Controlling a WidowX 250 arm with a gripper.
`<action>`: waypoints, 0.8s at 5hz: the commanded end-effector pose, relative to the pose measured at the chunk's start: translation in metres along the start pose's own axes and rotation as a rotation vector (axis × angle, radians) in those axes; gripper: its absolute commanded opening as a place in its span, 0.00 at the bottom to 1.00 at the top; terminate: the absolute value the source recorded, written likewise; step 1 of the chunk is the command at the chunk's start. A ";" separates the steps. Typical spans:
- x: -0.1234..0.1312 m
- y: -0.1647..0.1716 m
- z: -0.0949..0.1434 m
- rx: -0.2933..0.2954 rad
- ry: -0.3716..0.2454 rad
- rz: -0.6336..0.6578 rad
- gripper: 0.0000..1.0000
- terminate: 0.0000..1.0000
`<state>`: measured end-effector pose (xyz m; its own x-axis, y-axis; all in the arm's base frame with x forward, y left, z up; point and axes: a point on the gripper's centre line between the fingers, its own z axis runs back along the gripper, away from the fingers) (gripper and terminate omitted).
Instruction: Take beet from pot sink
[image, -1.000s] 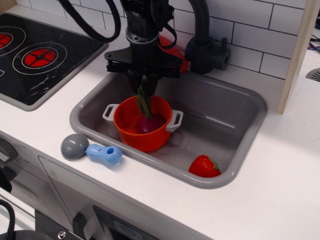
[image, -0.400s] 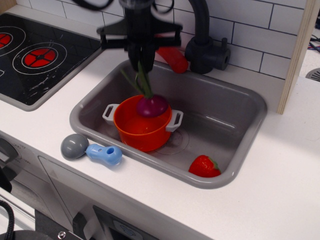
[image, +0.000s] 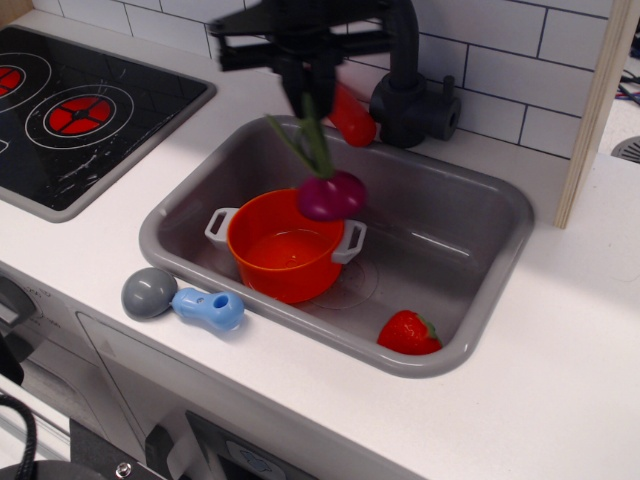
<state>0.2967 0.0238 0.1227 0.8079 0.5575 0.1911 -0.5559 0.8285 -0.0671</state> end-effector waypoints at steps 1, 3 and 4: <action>-0.013 -0.045 -0.017 -0.042 -0.130 0.000 0.00 0.00; -0.017 -0.071 -0.046 -0.009 -0.126 0.005 0.00 0.00; -0.016 -0.078 -0.055 0.027 -0.121 -0.007 1.00 0.00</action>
<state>0.3310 -0.0459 0.0561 0.7974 0.5400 0.2693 -0.5605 0.8281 -0.0009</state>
